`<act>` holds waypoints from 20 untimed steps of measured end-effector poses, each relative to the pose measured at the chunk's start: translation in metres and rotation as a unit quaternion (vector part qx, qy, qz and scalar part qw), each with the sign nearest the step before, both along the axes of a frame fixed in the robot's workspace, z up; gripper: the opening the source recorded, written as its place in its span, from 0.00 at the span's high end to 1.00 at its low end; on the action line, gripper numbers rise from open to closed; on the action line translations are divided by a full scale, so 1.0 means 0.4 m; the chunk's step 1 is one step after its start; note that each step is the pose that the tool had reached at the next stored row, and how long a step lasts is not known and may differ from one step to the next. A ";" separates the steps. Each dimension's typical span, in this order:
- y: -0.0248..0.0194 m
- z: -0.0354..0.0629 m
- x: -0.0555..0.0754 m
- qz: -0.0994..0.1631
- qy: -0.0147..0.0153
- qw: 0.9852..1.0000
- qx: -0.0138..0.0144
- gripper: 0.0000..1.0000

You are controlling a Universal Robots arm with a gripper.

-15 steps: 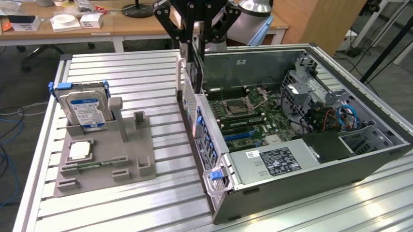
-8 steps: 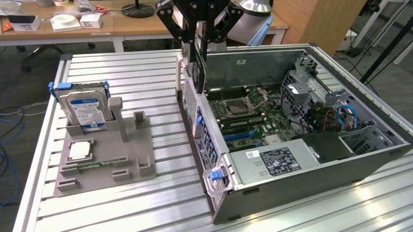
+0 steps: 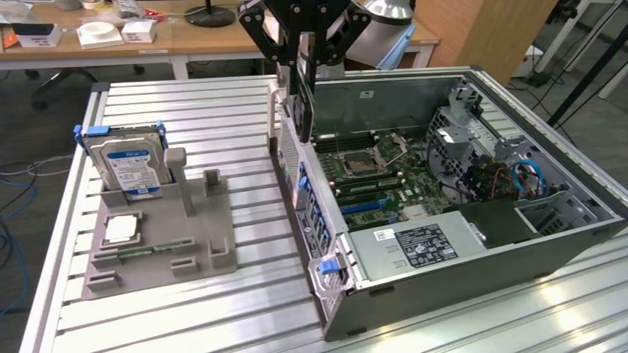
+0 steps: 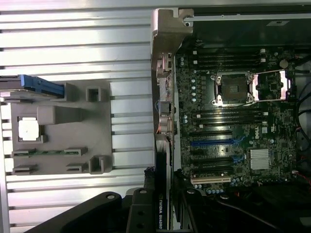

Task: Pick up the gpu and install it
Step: 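Pick up the gpu and move the gpu toward the slot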

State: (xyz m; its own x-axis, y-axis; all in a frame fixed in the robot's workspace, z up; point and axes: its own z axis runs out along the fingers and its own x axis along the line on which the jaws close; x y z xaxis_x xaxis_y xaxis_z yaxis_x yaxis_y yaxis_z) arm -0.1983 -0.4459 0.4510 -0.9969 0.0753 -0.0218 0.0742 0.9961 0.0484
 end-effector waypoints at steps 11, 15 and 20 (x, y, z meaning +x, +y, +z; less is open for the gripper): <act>0.000 0.000 0.001 0.000 0.000 1.000 0.000 0.74; 0.000 0.000 0.006 0.000 0.000 1.000 0.000 0.74; 0.000 0.000 0.018 0.000 0.000 1.000 0.000 0.74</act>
